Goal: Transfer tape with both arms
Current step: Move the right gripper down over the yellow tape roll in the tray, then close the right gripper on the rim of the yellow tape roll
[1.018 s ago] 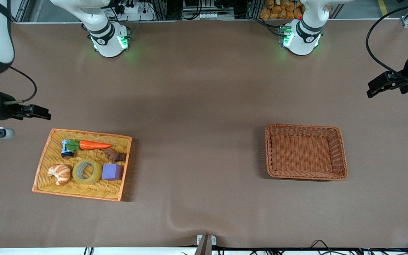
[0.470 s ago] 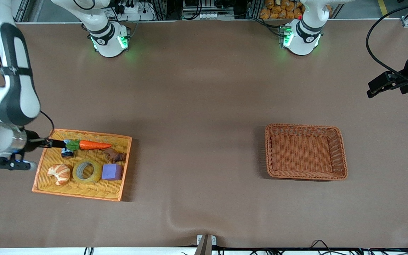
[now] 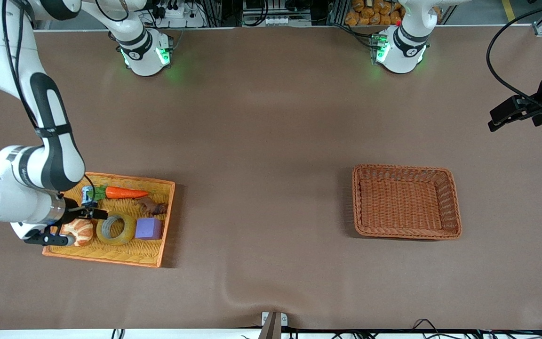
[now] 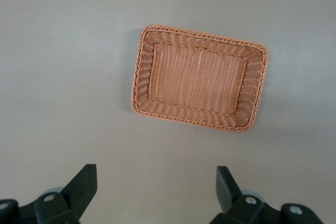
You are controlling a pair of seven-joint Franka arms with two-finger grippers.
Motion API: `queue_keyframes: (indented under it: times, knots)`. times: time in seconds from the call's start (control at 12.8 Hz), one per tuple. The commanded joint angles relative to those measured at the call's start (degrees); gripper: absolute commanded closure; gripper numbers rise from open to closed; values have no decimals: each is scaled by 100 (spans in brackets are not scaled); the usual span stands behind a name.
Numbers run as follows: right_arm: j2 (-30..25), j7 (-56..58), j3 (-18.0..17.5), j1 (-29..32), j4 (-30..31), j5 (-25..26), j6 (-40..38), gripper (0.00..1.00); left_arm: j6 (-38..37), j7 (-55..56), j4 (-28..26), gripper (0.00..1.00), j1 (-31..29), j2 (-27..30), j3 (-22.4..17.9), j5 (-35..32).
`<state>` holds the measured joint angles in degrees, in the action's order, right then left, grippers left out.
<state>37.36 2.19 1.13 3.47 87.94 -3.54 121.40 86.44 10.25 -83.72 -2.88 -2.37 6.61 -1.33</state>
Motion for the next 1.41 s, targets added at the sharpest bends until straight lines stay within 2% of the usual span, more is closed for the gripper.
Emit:
queue_keyframes:
  times: [0.0, 0.31, 0.78, 0.86, 0.94, 1.02, 1.1, 1.33]
  knots:
    - [306, 10, -8, -92, -365, -112, 259, 0, 75, -129, 57, 0, -28, -9, 7, 89]
    - [412, 18, -8, -57, -286, -138, 541, 0, 250, -129, 40, 0, -10, -18, 16, 80]
    - [518, 1, -16, -22, -4, -156, 569, 0, 242, -129, 57, 0, -10, 9, 16, 89]
    - [518, 9, -17, -22, 4, -165, 569, 16, 242, -129, 66, 0, -10, 0, 16, 89]
    - [518, 10, -17, -22, 4, -156, 560, 53, 242, -129, 66, 0, -10, 0, 16, 89]
    - [518, 10, -17, -22, 4, -165, 560, 80, 251, -129, 66, 0, -2, 0, 16, 98]
    - [518, 1, -17, -22, 13, -165, 560, 91, 251, -129, 66, 0, -10, 0, 16, 98]
    - [483, 9, -17, -22, -39, -235, 542, 97, 251, -129, 66, 0, -10, 0, 16, 98]
